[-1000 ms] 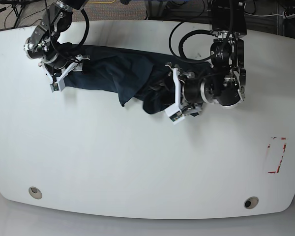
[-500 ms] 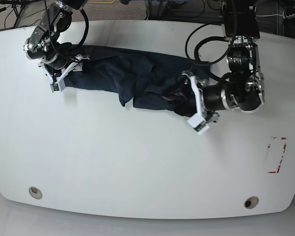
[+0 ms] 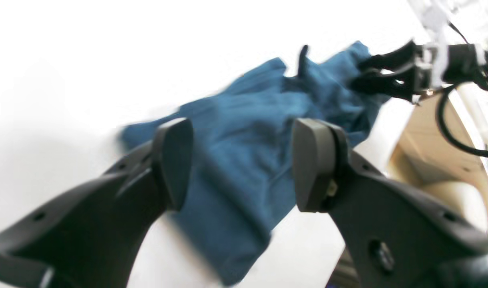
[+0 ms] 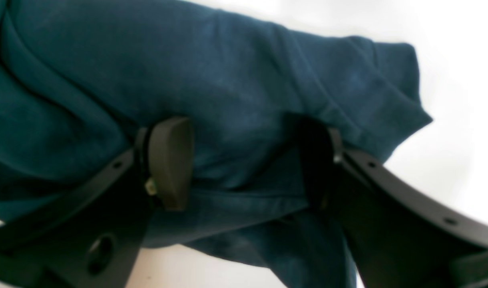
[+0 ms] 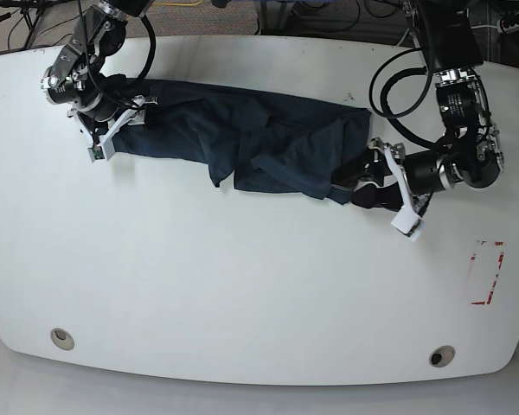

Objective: Layout the t-shirt on the table in an organized manner, then fold the t-shirt properly
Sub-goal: 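Lay the folded end down and open the left gripper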

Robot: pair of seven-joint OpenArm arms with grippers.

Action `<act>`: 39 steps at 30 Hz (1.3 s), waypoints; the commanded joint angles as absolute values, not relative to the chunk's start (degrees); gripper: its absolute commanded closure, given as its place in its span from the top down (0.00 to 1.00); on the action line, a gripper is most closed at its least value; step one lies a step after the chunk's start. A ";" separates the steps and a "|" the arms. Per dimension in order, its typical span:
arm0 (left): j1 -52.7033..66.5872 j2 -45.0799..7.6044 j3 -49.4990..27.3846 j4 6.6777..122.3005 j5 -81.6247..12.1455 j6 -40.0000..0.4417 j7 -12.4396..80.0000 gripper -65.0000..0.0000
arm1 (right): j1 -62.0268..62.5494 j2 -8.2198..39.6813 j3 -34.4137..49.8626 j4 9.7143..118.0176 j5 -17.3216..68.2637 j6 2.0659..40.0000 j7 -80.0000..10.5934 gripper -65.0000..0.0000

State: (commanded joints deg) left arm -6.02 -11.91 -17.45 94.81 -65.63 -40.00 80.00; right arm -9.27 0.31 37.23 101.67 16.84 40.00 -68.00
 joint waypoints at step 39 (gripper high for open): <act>-14.11 -12.26 6.20 80.84 -68.26 -40.00 80.00 0.46 | -9.36 0.04 37.32 101.49 16.92 40.00 -68.00 0.61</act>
